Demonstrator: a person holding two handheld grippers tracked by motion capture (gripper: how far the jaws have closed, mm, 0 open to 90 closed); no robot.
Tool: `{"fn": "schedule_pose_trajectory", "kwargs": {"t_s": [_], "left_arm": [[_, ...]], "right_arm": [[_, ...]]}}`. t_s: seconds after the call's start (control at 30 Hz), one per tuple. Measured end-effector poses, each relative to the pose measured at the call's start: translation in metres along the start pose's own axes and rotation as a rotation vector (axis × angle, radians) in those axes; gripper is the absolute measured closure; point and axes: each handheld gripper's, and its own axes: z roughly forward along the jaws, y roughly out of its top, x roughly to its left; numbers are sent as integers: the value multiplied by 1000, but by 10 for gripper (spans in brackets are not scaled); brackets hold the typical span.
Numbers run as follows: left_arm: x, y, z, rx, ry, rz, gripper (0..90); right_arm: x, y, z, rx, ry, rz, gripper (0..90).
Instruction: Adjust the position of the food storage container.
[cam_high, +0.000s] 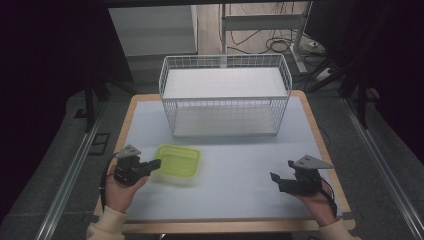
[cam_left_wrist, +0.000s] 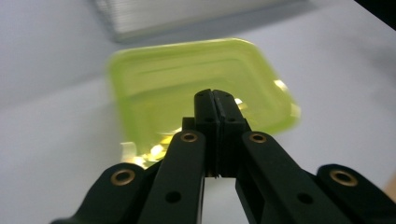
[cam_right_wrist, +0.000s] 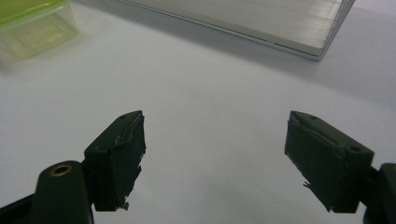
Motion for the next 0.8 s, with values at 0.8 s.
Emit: {"fn": "schedule_pose_trajectory", "kwargs": {"t_s": [0.8], "left_arm": [[64, -1, 41, 120, 59, -77, 900]], "right_arm": [[-2, -2, 0, 7, -11, 6, 209]]}}
